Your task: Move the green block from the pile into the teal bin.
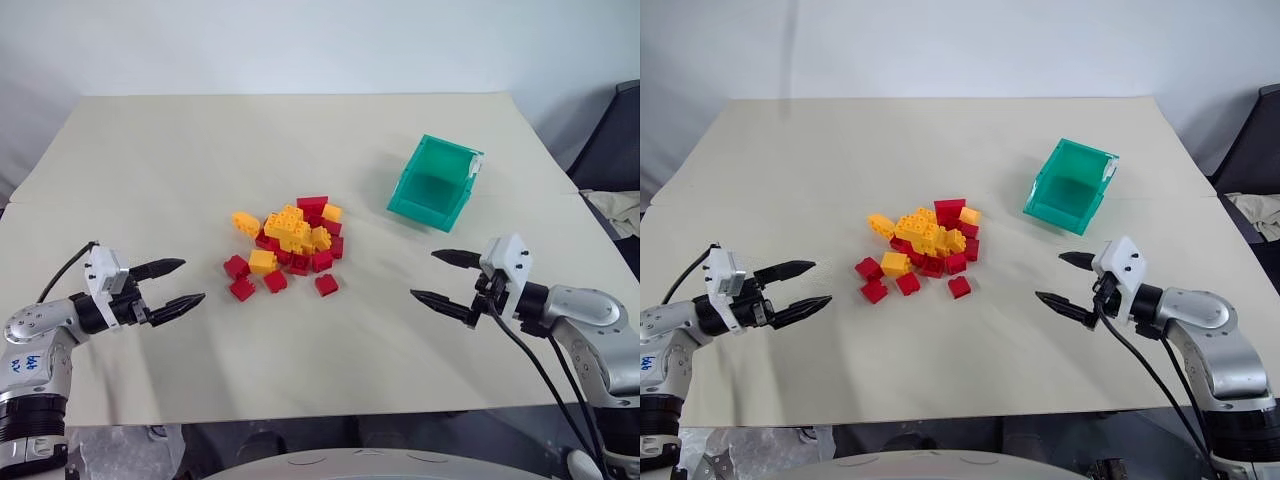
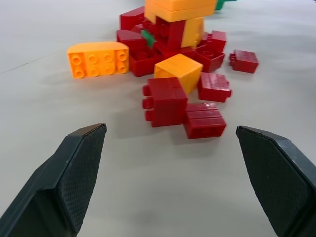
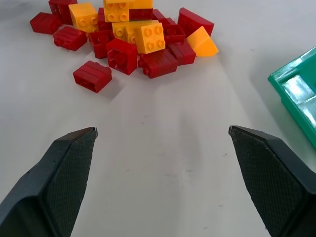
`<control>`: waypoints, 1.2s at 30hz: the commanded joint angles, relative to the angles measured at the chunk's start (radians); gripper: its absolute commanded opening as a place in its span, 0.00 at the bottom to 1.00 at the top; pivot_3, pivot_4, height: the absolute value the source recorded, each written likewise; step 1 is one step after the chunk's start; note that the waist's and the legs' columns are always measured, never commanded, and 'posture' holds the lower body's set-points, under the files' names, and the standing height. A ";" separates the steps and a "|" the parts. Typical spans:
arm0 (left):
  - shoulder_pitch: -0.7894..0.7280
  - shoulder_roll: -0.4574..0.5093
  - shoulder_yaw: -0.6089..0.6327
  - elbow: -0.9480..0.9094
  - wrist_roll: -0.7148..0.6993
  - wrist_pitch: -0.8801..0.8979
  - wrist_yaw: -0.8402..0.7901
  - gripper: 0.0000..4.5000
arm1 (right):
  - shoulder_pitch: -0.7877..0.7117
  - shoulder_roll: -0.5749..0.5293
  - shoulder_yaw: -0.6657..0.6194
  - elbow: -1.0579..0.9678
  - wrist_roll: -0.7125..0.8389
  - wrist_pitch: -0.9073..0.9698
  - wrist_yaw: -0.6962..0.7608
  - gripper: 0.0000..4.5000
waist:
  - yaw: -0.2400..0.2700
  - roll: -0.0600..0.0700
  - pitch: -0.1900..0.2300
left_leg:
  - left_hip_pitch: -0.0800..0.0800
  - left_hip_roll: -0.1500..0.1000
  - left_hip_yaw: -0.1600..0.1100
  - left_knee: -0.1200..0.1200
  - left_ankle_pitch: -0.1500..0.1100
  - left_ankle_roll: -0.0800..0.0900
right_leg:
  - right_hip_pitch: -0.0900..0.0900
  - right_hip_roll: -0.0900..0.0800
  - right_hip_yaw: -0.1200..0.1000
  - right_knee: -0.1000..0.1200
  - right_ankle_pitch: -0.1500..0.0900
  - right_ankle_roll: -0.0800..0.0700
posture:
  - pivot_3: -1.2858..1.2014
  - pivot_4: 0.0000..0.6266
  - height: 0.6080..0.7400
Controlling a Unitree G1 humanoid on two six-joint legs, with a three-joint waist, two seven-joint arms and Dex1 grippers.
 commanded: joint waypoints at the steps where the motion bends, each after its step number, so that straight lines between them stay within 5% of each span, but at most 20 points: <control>1: -0.023 0.014 0.008 -0.003 0.017 -0.038 0.013 1.00 | -0.017 0.012 -0.006 -0.056 0.022 0.013 -0.020 0.99 | 0.000 0.000 0.000 | 0.000 0.000 0.000 0.000 0.000 0.000 | 0.000 0.000 0.000 0.000 0.000 0.000 | 0.52 0.24 1.00; 11: -0.075 -0.001 0.019 -0.017 -0.015 0.009 0.049 1.00 | -0.089 0.038 0.095 -0.173 0.036 0.134 -0.068 0.99 | -0.004 0.000 0.000 | 0.000 0.000 0.000 0.001 0.000 0.000 | 0.000 0.000 0.000 0.002 0.000 0.000 | 0.52 0.24 1.00; 15: -0.107 -0.018 0.013 0.024 -0.011 -0.071 -0.002 1.00 | -0.174 0.062 0.205 -0.230 0.019 0.354 -0.174 0.79 | -0.004 0.000 0.000 | 0.001 0.000 0.000 0.002 0.000 -0.001 | 0.000 0.000 0.000 0.003 0.000 0.000 | 0.52 0.24 1.00; 26: -0.148 -0.063 0.041 0.058 -0.162 -0.069 -0.265 1.00 | -0.464 0.484 0.458 -0.076 -0.046 0.494 -0.377 0.01 | -0.007 -0.001 -0.001 | -0.001 0.000 0.000 0.006 0.001 -0.001 | -0.002 0.001 0.000 0.007 -0.001 -0.001 | 0.52 0.24 1.00; 36: -0.123 -0.064 0.064 0.048 -0.176 -0.083 -0.292 1.00 | -0.624 0.731 0.477 0.411 -0.214 0.201 -0.449 0.01 | -0.010 -0.001 -0.001 | -0.004 0.000 -0.001 0.013 0.000 0.001 | -0.003 0.000 -0.002 0.009 0.000 -0.001 | 0.52 0.24 1.00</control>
